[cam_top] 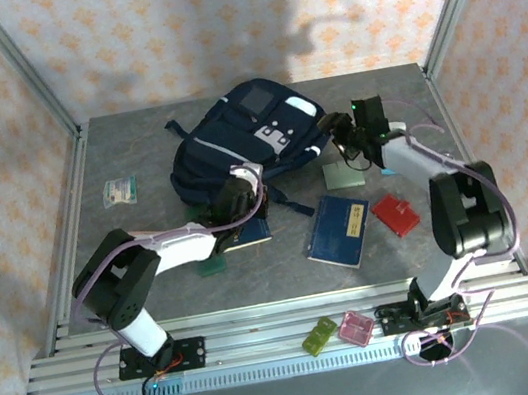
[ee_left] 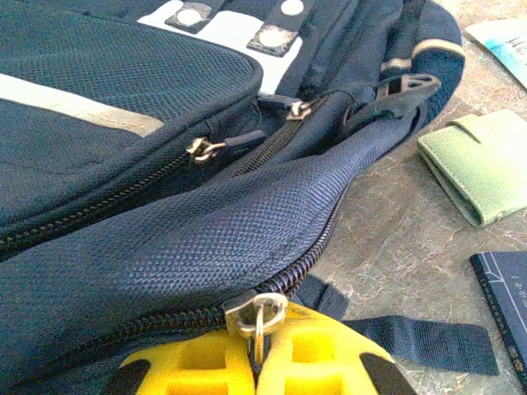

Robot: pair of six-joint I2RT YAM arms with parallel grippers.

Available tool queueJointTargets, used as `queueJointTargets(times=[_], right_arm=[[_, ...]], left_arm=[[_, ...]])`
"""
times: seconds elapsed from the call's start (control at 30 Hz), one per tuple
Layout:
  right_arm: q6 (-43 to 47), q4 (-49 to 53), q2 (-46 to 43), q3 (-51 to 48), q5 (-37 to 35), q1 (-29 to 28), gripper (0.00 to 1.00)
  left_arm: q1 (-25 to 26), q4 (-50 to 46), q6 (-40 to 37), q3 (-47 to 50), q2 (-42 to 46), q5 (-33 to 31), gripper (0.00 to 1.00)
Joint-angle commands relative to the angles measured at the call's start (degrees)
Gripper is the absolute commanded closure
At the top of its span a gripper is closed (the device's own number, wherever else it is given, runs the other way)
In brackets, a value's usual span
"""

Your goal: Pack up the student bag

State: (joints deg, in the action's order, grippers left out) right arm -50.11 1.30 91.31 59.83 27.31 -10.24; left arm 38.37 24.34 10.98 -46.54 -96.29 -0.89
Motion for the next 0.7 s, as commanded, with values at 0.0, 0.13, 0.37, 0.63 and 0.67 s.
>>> queueJointTargets(times=[0.0, 0.13, 0.37, 0.63, 0.67], right_arm=[[-2.7, -1.5, -4.8, -5.7, 3.3, -2.9, 0.31], [-7.5, -8.2, -4.4, -9.8, 6.1, -7.5, 0.31], [-10.7, -13.4, 4.7, -4.0, 6.1, -11.9, 0.34], [-12.6, -15.8, 11.1, -0.4, 4.2, -11.9, 1.0], [-12.7, -15.3, 11.1, -0.3, 4.0, -11.4, 1.0]], left_arm=[[1.1, 1.1, -0.8, -4.1, -0.4, 0.1, 1.0], [2.2, -0.7, -1.2, -6.2, -1.5, 0.6, 1.0], [4.4, -2.5, -2.9, -7.4, -1.4, 1.1, 1.0], [5.1, -7.1, -0.3, -6.5, -1.2, 0.8, 1.0], [5.1, -7.6, 0.3, -5.6, -0.6, 0.6, 1.0]])
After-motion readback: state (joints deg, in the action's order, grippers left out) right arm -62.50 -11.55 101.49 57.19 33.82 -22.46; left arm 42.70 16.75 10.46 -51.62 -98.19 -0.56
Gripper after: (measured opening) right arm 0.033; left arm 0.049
